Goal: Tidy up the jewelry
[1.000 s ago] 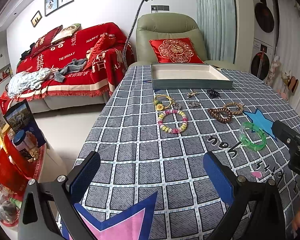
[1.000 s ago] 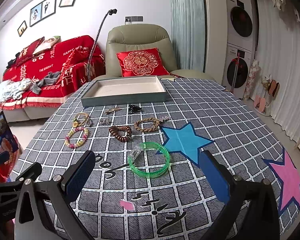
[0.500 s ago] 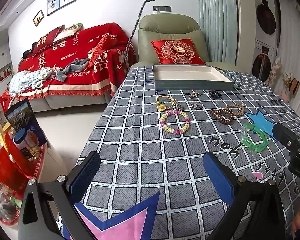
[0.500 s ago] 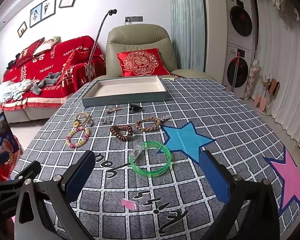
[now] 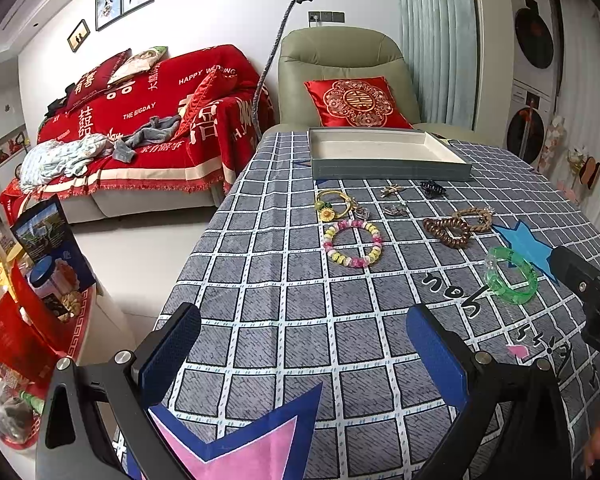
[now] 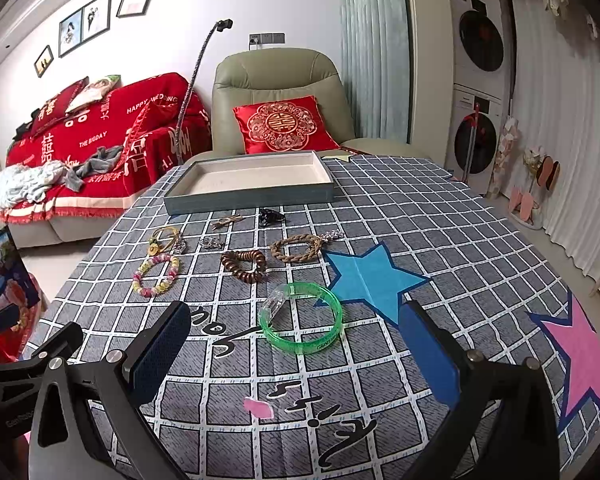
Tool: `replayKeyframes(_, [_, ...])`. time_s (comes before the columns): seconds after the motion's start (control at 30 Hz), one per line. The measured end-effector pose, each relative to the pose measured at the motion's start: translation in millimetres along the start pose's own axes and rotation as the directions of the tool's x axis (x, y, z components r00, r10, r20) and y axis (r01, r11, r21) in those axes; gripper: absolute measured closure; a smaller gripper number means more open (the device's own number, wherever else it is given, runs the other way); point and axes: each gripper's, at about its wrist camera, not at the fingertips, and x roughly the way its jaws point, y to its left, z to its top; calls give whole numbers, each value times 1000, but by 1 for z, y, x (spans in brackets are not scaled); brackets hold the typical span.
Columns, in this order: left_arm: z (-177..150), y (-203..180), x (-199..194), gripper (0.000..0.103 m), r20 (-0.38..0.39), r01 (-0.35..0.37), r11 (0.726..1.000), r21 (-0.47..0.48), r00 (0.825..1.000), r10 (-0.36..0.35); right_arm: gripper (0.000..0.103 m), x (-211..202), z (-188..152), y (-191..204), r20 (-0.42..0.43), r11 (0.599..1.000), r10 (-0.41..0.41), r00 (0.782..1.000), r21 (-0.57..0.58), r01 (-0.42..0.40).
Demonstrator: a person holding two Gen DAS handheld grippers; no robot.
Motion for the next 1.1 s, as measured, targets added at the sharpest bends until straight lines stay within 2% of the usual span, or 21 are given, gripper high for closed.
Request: replayKeyframes(1.1, [-2,-3,-2,0,5,0,1000,6,1000,0,0,-2,0,-1,0,1000,4,1000,4,-4])
